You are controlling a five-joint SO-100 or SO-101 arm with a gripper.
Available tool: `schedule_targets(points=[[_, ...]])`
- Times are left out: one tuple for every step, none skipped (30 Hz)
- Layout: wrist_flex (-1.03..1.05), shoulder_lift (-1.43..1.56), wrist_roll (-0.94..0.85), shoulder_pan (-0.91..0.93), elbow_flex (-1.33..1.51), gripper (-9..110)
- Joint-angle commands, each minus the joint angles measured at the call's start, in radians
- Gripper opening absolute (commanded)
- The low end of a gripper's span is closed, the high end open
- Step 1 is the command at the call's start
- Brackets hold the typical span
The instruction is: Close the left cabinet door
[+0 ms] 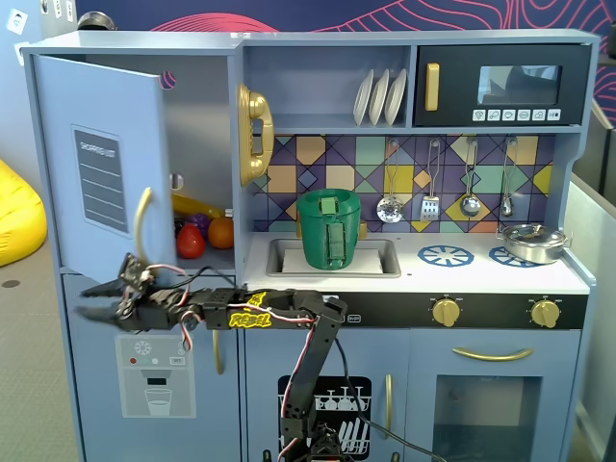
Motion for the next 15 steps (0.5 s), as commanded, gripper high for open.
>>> schedule_targets(points=[[-0.025,0.101,-0.014,0.149,0.005,0],[-0.029,0.107,-0.012,0.186,0.011,0],[-0.032,0.114,-0.012,0.224,0.017,0],[-0.035,0.118,-0.015,0.264,0.02,0],[-0.043,0.121,-0.015,0.298,0.021,0],[-0.052,0.123,-0.011,0.334,0.023,0],[-0.058,0.123,-0.009,0.368,0.023,0],[-0.063,0.123,-0.008,0.399,0.023,0],[-0.066,0.123,-0.002,0.428,0.021,0],[-0.071,0.121,0.0,0.454,0.021,0],[-0.08,0.12,0.002,0.477,0.023,0],[-0.081,0.12,0.003,0.494,0.026,0],[-0.081,0.124,0.003,0.506,0.034,0],[-0.081,0.135,0.005,0.511,0.043,0],[-0.081,0.147,0.008,0.511,0.057,0]])
